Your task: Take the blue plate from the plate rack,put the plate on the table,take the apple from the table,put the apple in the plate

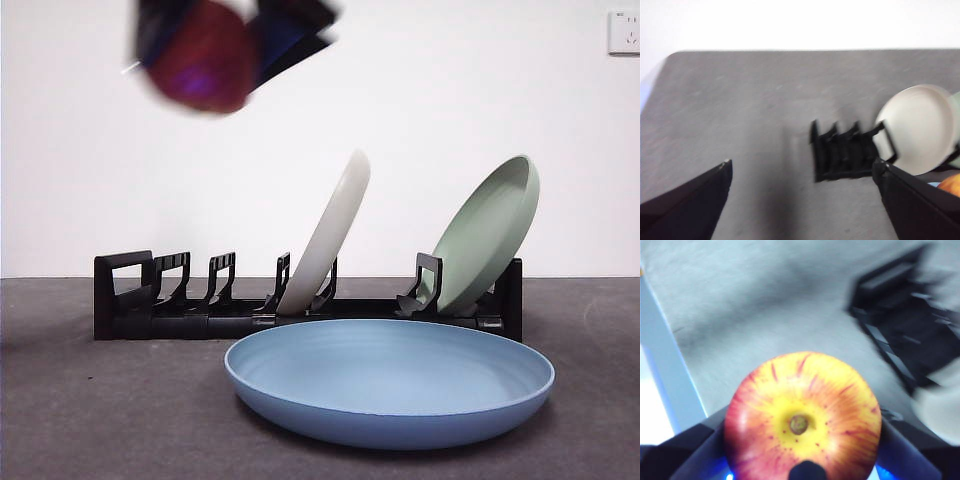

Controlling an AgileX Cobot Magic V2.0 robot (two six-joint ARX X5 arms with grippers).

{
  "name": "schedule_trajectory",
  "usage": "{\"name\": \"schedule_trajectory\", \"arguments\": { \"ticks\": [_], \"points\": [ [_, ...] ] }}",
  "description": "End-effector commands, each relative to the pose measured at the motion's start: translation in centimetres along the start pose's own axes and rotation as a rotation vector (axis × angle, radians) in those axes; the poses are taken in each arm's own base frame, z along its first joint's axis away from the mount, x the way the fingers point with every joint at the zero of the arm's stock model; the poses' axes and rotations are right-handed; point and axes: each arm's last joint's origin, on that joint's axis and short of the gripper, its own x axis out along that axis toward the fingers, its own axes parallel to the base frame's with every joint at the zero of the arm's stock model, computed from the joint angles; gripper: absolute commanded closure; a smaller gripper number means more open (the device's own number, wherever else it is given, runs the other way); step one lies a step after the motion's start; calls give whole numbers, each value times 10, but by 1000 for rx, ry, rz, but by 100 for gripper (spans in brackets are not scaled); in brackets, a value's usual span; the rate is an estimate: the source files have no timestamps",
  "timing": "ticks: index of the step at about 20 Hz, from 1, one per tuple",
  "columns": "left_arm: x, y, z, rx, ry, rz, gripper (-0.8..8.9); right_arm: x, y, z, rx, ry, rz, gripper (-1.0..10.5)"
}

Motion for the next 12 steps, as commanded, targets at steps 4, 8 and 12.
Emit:
{"name": "schedule_trajectory", "arguments": {
  "ticks": [4,8,12],
  "points": [
    [13,0,5,-9,8,-84,346,-69,-32,-20,90,30,-84,957],
    [24,1,8,-14,32,-105,346,-64,-44,-43,153,135,-97,957],
    [26,1,10,-12,24,-117,346,-28,-44,-71,196,180,-93,957]
  ]
}}
